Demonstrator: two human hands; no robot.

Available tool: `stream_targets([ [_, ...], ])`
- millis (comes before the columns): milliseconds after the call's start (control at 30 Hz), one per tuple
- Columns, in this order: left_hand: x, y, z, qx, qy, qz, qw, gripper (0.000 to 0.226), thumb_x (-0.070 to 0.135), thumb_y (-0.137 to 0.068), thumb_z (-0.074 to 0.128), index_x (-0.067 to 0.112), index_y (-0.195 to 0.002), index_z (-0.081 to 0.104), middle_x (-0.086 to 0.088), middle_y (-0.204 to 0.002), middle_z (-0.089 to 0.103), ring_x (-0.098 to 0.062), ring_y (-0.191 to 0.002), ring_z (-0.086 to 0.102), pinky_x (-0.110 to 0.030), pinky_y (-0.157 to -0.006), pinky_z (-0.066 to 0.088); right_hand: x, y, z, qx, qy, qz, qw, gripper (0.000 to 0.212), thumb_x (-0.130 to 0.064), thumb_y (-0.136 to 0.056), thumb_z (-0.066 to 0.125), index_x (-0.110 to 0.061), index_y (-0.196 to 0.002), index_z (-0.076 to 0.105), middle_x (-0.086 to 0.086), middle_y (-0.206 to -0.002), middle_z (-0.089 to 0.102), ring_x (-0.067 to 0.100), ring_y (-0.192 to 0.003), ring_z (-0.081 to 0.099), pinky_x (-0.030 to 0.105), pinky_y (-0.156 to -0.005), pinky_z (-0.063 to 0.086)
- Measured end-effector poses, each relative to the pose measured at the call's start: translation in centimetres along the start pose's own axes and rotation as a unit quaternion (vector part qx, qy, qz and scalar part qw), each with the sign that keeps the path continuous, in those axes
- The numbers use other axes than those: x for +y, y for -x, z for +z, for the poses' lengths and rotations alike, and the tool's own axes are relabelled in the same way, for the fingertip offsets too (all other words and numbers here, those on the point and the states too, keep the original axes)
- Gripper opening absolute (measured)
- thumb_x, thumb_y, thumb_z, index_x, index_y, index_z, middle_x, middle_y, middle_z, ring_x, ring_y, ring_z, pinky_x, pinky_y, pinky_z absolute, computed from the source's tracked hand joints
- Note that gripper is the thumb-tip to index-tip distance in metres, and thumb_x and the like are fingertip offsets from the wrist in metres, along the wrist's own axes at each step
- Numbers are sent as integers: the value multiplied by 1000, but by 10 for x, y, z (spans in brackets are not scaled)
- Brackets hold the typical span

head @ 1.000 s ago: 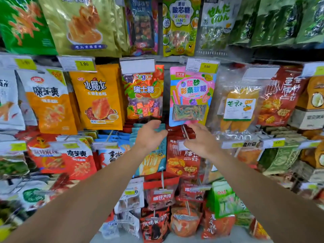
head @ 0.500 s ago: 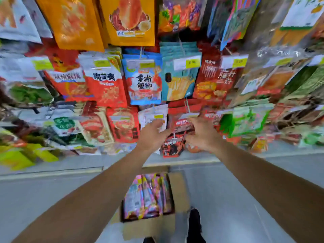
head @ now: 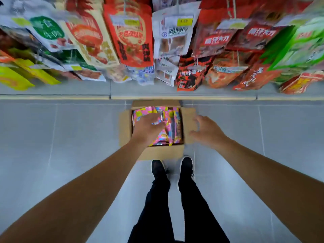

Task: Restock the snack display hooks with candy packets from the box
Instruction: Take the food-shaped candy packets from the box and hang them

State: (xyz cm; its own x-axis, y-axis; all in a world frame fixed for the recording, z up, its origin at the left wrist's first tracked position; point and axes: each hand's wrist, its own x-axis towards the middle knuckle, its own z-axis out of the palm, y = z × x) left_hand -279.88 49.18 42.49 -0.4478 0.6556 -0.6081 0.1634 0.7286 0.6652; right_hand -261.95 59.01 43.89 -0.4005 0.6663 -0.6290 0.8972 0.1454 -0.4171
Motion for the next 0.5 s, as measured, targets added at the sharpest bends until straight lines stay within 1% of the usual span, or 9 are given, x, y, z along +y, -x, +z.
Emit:
stream_targets([
  [67, -23, -14, 15, 0, 14, -28, 999, 37, 22, -86, 69, 15, -122, 65, -2, -124, 66, -17, -116, 61, -32, -104, 43, 17, -17, 24, -24, -1, 16, 1000, 48, -19, -89, 63, -4, -133, 52, 17, -134, 56, 33, -122, 53, 37, -97, 46],
  [167, -58, -38, 38, -11, 32, -70, 997, 35, 24, -85, 69, 18, -120, 65, -3, -117, 69, -18, -108, 64, -30, -96, 48, 40, -46, 62, -51, 0, 47, 998, 51, -22, -86, 65, -8, -133, 51, 13, -136, 55, 31, -120, 54, 33, -94, 46],
  [233, -83, -55, 55, -17, 43, -97, 994, 36, 25, -85, 68, 19, -120, 65, -2, -116, 69, -18, -106, 64, -26, -88, 48, 53, -66, 88, -69, 1, 54, 996, 48, -20, -87, 65, -8, -131, 53, 12, -133, 56, 30, -119, 55, 34, -92, 47],
  [300, -108, -73, 74, -25, 47, -117, 992, 37, 26, -86, 68, 18, -122, 64, -1, -116, 69, -16, -103, 64, -19, -76, 44, 67, -91, 116, -94, -3, 61, 994, 48, -21, -88, 64, -8, -132, 52, 11, -131, 57, 30, -117, 55, 35, -90, 48],
  [367, -129, -90, 90, -29, 52, -135, 989, 38, 28, -86, 67, 19, -123, 64, 2, -114, 68, -11, -96, 61, -13, -64, 42, 81, -114, 141, -108, -2, 71, 992, 44, -20, -88, 63, -9, -130, 52, 9, -118, 57, 29, -109, 55, 30, -80, 43],
  [400, -143, -101, 100, -30, 58, -146, 987, 37, 28, -87, 66, 19, -123, 64, 3, -114, 68, -10, -93, 60, -12, -61, 42, 88, -127, 156, -116, -6, 75, 990, 41, -19, -88, 63, -9, -127, 53, 7, -111, 56, 28, -105, 55, 29, -76, 41],
  [433, -155, -109, 108, -28, 60, -155, 986, 37, 28, -88, 65, 20, -124, 63, 4, -115, 68, -10, -94, 59, -12, -60, 42, 96, -139, 170, -120, -15, 83, 989, 39, -18, -88, 62, -9, -125, 54, 5, -109, 55, 27, -106, 56, 29, -76, 41],
  [500, -180, -129, 123, -24, 59, -169, 984, 39, 28, -88, 65, 21, -126, 62, 5, -118, 66, -10, -96, 58, -11, -62, 42, 112, -166, 199, -128, -42, 107, 985, 38, -18, -87, 62, -11, -123, 55, 5, -115, 59, 26, -111, 56, 32, -85, 45],
])
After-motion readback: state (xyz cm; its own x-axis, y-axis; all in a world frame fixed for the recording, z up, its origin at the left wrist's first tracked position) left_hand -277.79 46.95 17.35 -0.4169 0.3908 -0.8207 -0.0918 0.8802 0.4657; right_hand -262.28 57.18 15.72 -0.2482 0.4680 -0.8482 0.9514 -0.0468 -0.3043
